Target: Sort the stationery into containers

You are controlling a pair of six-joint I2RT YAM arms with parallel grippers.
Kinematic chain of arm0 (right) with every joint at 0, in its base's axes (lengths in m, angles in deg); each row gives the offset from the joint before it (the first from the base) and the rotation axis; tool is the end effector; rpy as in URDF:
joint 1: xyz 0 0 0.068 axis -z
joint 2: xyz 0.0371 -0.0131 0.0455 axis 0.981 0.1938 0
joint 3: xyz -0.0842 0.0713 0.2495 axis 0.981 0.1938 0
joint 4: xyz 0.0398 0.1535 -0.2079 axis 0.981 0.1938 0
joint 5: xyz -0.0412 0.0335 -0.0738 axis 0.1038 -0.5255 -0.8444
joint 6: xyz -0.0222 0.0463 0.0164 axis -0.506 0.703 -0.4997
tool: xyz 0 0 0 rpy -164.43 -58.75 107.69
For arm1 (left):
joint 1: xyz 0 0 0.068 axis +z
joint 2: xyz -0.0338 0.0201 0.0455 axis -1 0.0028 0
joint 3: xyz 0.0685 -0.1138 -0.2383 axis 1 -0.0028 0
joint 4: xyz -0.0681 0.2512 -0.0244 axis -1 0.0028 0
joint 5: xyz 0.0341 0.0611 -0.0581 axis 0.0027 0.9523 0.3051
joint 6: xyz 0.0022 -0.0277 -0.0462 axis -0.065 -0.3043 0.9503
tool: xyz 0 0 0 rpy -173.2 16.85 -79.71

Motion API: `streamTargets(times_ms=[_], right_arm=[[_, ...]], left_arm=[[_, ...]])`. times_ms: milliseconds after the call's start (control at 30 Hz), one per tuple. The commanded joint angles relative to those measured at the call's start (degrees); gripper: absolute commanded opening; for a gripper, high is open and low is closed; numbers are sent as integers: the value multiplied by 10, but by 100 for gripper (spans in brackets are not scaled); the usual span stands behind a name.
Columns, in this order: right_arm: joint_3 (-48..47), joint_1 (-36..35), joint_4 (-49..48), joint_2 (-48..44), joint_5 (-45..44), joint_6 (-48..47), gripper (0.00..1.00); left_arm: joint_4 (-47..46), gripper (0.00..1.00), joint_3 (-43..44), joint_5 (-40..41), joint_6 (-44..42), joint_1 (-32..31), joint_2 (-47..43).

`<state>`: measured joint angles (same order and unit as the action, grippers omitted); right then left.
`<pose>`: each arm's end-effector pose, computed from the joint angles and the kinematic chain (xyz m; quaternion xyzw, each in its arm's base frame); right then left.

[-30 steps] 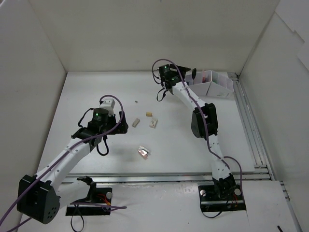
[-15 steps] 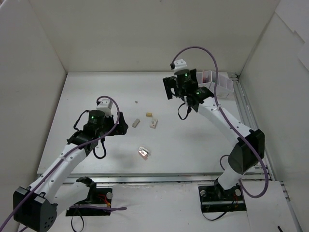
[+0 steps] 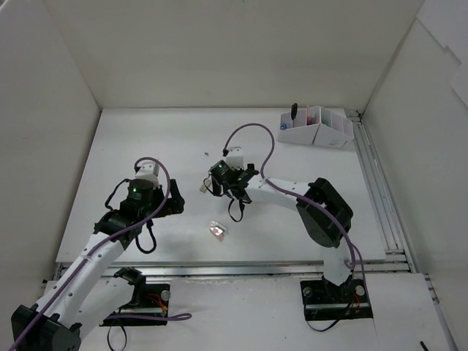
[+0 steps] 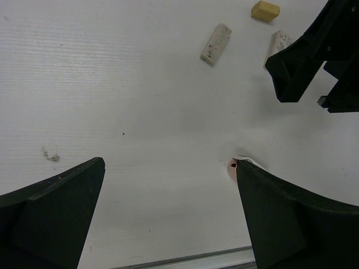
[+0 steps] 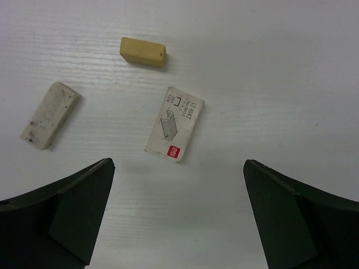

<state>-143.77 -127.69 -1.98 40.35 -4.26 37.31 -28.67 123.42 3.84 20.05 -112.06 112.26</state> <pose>0.2943 0.3137 0.1974 -0.0296 0.8959 0.1098 0.4294 0.1723 -0.0704 0.2749 -0.0606 0.8742 -0.2112 0.4330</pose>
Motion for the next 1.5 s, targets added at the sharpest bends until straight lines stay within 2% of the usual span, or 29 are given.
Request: streamTargets(times_ms=[0, 133, 167, 233, 267, 333, 400, 433, 467, 567, 733, 800, 900, 1000, 1133, 1167, 1300, 1333, 1400, 1467], right_arm=[[-42, -8, -28, 20, -72, 73, 98], [-54, -8, -28, 65, -101, 94, 94], [-56, -6, -27, 68, -102, 94, 86], [-64, -5, -29, 82, -105, 94, 78], [-67, 0, -29, 85, -102, 91, 68], [-72, 6, -28, 96, -88, 91, 60], [-71, 17, -29, 104, -81, 94, 46], [-70, 23, -29, 105, -76, 95, 35], [-68, 30, -28, 103, -76, 92, 21], [-54, 47, -29, 71, -77, 68, 0], [10, 71, -71, -66, -106, -35, 0], [31, 101, -95, -132, -97, -78, 0], [70, 167, -116, -204, -43, -127, 0], [61, 243, -119, -232, 0, -168, 0], [17, 335, -119, -218, 51, -215, 0], [1, 377, -119, -209, 70, -230, 0], [-110, 474, -109, -116, 172, -267, 0], [-130, 473, -107, -94, 182, -268, 0], [-192, 531, -106, -35, 233, -292, 0], [-232, 548, -96, 12, 242, -292, 0]], left_arm=[[-8, 99, 8, 19, 13, -7, 3], [-10, 99, 7, 29, 10, -7, 2], [-10, 100, 10, 30, 8, -7, 2], [-9, 99, 11, 31, 7, -7, -2], [-10, 99, 11, 31, 7, -7, -2], [-11, 99, 11, 33, 6, -7, -6], [-16, 99, 7, 35, 6, -7, -8], [-17, 100, 5, 36, 7, -7, -7], [-21, 99, 4, 36, 6, -7, -6], [-22, 100, 11, 39, 4, -7, 3], [-36, 100, 22, 29, -10, -7, 31], [-48, 99, 30, 18, -23, -7, 43], [-69, 100, 41, 6, -29, -7, 68], [-87, 99, 60, 5, -40, -7, 99], [-100, 99, 94, -21, -79, -7, 154], [-104, 100, 108, -26, -87, -7, 165], [-112, 99, 135, -31, -109, -2, 211], [-115, 99, 138, -32, -110, -2, 219], [-117, 99, 145, -38, -114, -2, 236], [-119, 99, 150, -40, -120, -2, 246]])
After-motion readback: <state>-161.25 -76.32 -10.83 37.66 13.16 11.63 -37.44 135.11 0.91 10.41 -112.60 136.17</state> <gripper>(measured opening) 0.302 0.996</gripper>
